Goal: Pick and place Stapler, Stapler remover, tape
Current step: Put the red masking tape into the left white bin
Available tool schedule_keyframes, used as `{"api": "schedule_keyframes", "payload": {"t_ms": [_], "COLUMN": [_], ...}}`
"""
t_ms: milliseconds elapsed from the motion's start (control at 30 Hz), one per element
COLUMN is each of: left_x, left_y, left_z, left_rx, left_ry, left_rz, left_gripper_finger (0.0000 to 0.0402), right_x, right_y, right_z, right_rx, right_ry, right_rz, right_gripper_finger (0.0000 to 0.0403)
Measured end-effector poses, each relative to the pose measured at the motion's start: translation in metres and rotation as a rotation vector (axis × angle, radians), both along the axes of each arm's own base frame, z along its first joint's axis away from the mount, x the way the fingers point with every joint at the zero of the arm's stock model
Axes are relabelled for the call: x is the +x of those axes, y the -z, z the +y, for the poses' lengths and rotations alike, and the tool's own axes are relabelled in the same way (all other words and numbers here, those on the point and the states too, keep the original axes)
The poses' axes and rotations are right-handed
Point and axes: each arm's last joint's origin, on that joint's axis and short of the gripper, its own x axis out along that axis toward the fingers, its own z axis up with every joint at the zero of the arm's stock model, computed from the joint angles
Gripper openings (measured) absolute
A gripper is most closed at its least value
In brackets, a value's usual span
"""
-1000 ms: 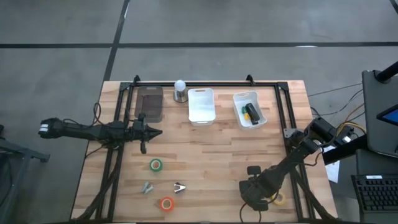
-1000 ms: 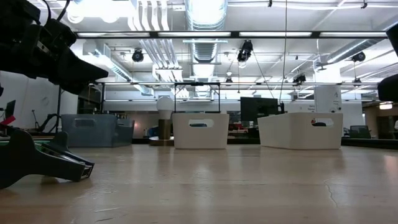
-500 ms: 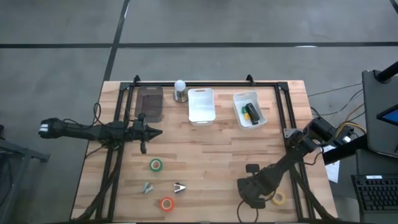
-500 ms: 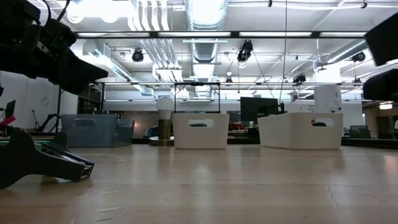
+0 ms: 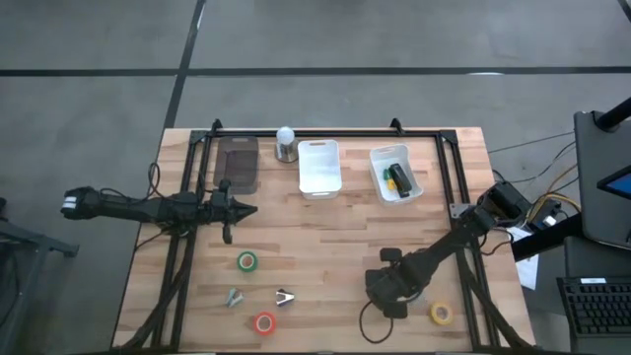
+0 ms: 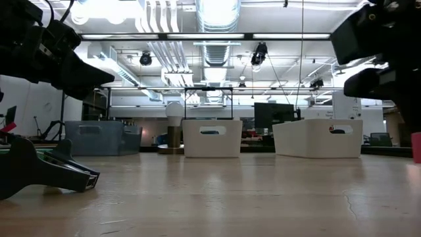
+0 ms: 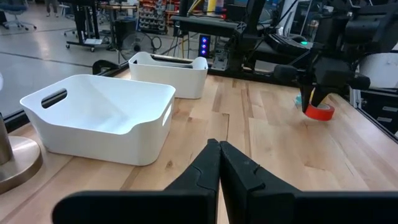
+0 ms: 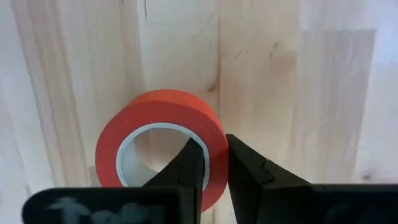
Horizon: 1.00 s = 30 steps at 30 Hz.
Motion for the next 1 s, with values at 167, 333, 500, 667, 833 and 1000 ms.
{"api": "schedule_keyframes", "payload": {"t_ms": [167,333,500,667,833,1000], "left_x": [0.000,0.000,0.000,0.000,0.000,0.000], "left_y": [0.000,0.000,0.000,0.000,0.000,0.000], "left_z": [0.000,0.000,0.000,0.000,0.000,0.000], "left_rx": [0.000,0.000,0.000,0.000,0.000,0.000], "left_ry": [0.000,0.000,0.000,0.000,0.000,0.000], "left_rz": [0.000,0.000,0.000,0.000,0.001,0.000], "left_gripper_finger": [0.0012,0.0012,0.0012,0.0012,0.0012,0.0012], "right_x": [0.003,0.005,0.008,0.017,0.026,0.034], "right_y": [-0.002,-0.002,-0.002,-0.012,-0.025,-0.036], "right_z": [-0.003,-0.006,-0.010,-0.014,-0.012,-0.012], "right_rx": [-0.024,-0.030,-0.029,-0.015,-0.037,-0.060], "right_ry": [-0.022,-0.011,-0.002,0.001,-0.005,0.002], "right_rz": [-0.022,-0.025,-0.025,-0.062,-0.128,-0.190], "right_gripper_finger": [0.0044,0.0042,0.0047,0.0041,0.0047,0.0044]}}
